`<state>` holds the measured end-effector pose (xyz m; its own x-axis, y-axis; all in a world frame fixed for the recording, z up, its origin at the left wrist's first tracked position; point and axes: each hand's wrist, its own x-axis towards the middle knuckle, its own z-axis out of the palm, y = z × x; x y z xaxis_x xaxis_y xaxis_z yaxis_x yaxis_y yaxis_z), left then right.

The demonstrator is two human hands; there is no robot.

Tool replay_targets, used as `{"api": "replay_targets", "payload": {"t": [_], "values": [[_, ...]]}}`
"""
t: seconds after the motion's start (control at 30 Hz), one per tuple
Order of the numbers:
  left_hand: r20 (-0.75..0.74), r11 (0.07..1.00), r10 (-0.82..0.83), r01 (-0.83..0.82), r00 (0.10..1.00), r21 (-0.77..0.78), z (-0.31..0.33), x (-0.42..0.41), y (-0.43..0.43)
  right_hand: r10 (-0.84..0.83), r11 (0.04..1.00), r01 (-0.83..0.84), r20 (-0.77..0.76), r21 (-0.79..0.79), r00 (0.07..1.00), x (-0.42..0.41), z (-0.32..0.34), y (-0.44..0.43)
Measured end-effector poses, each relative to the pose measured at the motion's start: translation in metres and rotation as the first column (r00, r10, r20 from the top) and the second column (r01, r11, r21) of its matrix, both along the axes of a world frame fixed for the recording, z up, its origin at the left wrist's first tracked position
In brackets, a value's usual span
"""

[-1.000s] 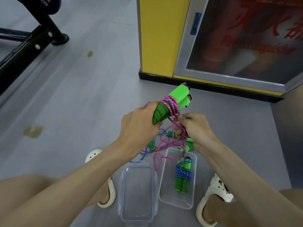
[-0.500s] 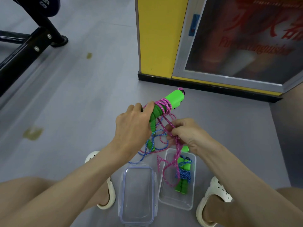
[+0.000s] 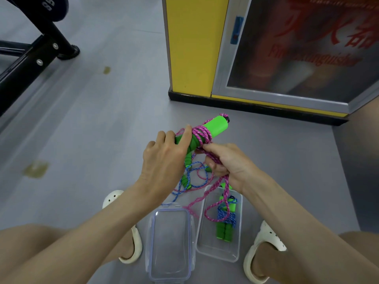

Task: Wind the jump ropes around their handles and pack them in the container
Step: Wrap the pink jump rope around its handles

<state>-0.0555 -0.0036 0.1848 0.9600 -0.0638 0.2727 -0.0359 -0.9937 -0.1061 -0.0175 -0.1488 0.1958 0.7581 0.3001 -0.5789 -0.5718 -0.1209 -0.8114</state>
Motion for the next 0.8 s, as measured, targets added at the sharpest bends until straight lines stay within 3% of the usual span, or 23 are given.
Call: {"api": "replay_targets", "payload": {"t": [0.13,0.33,0.47,0.57,0.63,0.7,0.77,0.8], "values": [[0.09,0.999,-0.027,0.023,0.996,0.045,-0.004,0.001,0.001,-0.01,0.997,0.01,-0.001,0.072,1.0,0.001,-0.001,0.002],[0.26,0.985,-0.139,0.106,0.956,0.135,-0.016,0.001,0.0,-0.082,0.996,0.082,0.012,0.047,0.997,-0.002,-0.005,0.003],[0.133,0.989,-0.136,0.143,0.982,-0.044,-0.024,0.003,0.001,-0.147,0.987,0.141,0.07,0.077,0.987,0.002,-0.009,-0.001],[0.0,0.93,-0.072,0.066,0.997,-0.363,-0.004,0.004,0.001,-0.079,0.996,0.074,0.104,0.052,0.991,0.009,-0.01,-0.009],[-0.206,0.772,-0.016,-0.119,0.978,-0.625,0.009,0.011,0.007,0.031,0.999,-0.035,0.098,0.035,0.995,0.01,-0.009,-0.013],[-0.355,0.542,-0.025,-0.286,0.934,-0.79,0.012,0.019,0.015,0.128,0.988,-0.134,0.086,0.071,0.988,0.007,-0.008,-0.016],[-0.505,0.197,-0.178,-0.472,0.844,-0.859,0.019,0.021,0.018,0.203,0.97,-0.213,0.087,0.121,0.975,0.004,-0.006,-0.017],[-0.553,0.035,-0.314,-0.573,0.772,-0.819,0.02,0.02,0.018,0.232,0.96,-0.244,0.093,0.14,0.968,0.003,-0.005,-0.017]]}}
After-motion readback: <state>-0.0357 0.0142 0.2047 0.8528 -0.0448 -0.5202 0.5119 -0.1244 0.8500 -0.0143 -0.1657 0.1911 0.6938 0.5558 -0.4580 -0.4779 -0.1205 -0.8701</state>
